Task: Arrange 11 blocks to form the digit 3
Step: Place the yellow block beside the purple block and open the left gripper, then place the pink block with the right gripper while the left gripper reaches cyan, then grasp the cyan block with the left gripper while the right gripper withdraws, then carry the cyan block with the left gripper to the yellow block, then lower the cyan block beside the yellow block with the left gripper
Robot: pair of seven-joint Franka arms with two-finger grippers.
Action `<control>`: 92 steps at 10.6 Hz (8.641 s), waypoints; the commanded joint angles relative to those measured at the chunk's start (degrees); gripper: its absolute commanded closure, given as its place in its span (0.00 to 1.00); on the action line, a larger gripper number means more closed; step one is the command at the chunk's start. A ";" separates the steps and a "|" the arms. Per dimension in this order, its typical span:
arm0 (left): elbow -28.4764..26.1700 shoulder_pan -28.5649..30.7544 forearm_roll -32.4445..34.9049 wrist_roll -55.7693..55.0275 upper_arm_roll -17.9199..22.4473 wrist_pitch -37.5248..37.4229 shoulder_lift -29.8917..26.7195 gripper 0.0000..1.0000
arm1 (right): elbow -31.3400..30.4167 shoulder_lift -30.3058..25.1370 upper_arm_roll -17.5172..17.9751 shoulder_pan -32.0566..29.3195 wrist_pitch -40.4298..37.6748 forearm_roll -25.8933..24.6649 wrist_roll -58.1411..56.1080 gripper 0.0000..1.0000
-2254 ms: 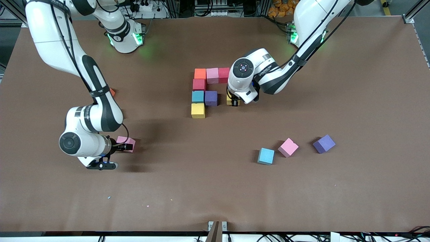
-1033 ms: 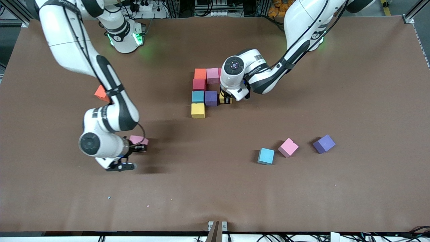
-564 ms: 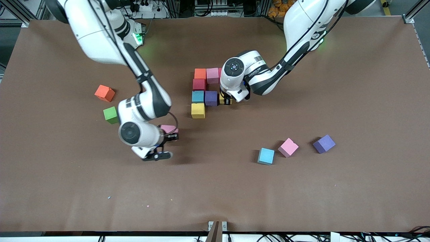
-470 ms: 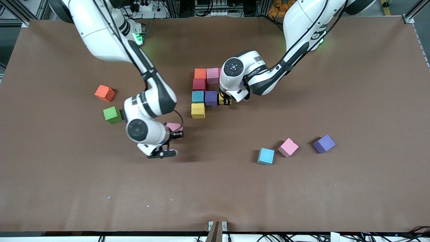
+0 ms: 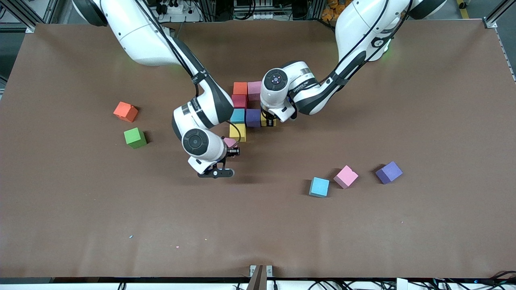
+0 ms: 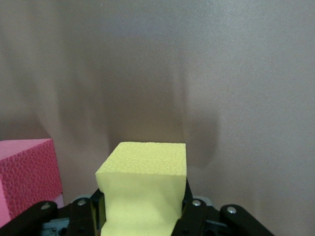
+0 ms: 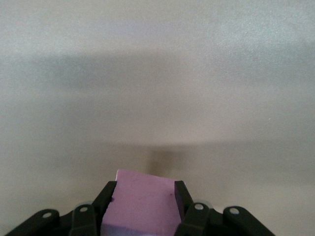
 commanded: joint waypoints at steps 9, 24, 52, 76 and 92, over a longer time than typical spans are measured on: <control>1.01 0.43 2.20 -0.83 0.58 -1.36 -1.53 0.00 | 3.36 4.83 -0.39 2.71 3.05 0.67 3.20 0.91; 8.72 8.94 1.32 24.81 0.06 -19.63 -4.44 0.00 | 3.27 5.36 -0.47 3.76 2.96 -1.00 -2.08 0.60; 35.64 10.18 0.27 49.09 12.89 -13.58 14.19 0.00 | -11.34 -38.84 -2.32 -33.04 -23.65 -8.82 -43.00 0.00; 34.23 -7.12 -0.70 14.04 10.69 -19.38 12.88 0.91 | -2.88 -40.16 -1.70 -32.98 -29.65 -10.14 -32.84 0.00; 34.49 -11.88 -0.35 8.84 10.96 -12.71 15.07 0.91 | -2.53 -40.16 -1.62 -32.71 -29.38 -10.23 -32.93 0.00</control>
